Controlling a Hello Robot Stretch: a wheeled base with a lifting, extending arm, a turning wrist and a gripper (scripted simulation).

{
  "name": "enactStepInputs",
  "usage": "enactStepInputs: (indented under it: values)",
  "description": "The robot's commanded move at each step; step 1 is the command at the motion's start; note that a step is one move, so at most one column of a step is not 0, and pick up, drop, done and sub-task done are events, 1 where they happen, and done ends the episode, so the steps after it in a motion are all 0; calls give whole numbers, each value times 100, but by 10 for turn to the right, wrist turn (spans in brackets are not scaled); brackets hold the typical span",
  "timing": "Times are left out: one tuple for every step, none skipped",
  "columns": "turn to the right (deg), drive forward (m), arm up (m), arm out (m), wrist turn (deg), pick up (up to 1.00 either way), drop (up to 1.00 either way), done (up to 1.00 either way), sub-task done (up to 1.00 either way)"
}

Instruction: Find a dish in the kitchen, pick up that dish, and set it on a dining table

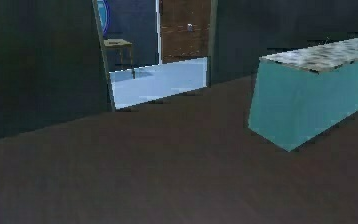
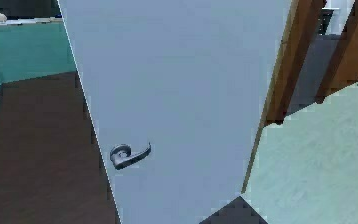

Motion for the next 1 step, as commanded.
enactStepInputs:
  values:
    - [120,0,0,0,0,0,0,0,0]
